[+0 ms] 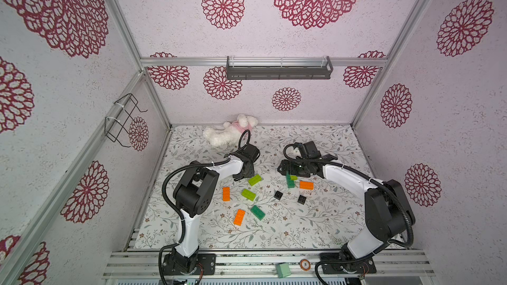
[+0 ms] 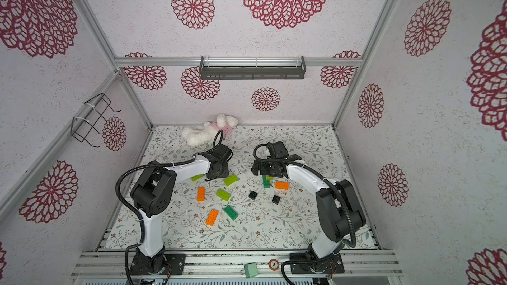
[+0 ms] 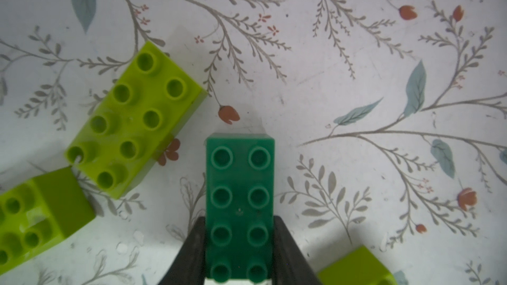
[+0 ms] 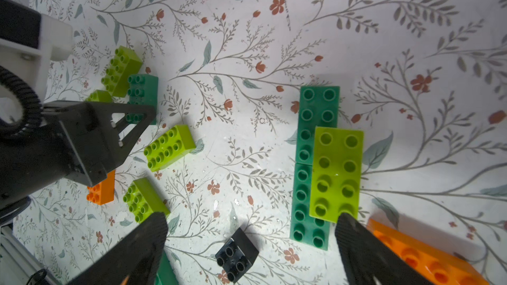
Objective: Assemble a small pinwheel with lego
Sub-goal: Pick up the lego brick from the center of the board, then assemble the lego brick with the lego brick.
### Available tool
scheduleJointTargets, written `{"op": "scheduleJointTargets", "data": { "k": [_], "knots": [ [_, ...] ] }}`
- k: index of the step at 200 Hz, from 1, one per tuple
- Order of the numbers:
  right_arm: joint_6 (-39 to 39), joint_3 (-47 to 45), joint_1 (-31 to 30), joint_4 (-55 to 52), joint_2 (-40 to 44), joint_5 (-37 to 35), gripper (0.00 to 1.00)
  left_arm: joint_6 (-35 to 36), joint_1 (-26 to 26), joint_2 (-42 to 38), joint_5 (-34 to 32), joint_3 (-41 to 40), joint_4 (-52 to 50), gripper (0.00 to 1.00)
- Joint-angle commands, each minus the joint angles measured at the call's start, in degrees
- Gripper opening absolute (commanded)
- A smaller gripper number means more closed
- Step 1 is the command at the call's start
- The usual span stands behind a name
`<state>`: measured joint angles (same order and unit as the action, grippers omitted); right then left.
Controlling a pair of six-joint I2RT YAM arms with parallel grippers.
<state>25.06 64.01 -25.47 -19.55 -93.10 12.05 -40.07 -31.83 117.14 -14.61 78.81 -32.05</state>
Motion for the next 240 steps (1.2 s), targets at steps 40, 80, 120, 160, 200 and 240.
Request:
{"op": "scheduleJointTargets", "data": {
  "k": [40,80,120,160,200,240],
  "knots": [
    [1.2,0.4,2.8,2.5,-1.8,-0.9,0.99,12.2,0.1,-15.9,5.3,-8.3,11.1,0.15],
    [2.1,1.3,2.8,4.0,-5.4,0.3,0.99,23.0,-0.3,-23.9,15.6,-15.0,17.1,0.13],
    [3.2,1.6,2.4,5.8,-8.5,3.6,0.99,37.9,-2.1,-27.8,27.4,-21.4,21.6,0.14],
    [4.2,1.7,1.1,7.0,-9.6,6.0,0.99,42.4,-2.0,-24.6,38.3,-17.4,15.0,0.15],
    [4.7,1.1,1.3,7.5,-8.7,5.0,0.99,42.9,-2.7,-18.7,39.9,-11.7,11.2,0.08],
    [7.3,-3.2,5.5,8.5,-1.0,1.7,0.99,48.8,-3.8,-14.6,39.0,-6.8,6.9,0.07]
  ]
}}
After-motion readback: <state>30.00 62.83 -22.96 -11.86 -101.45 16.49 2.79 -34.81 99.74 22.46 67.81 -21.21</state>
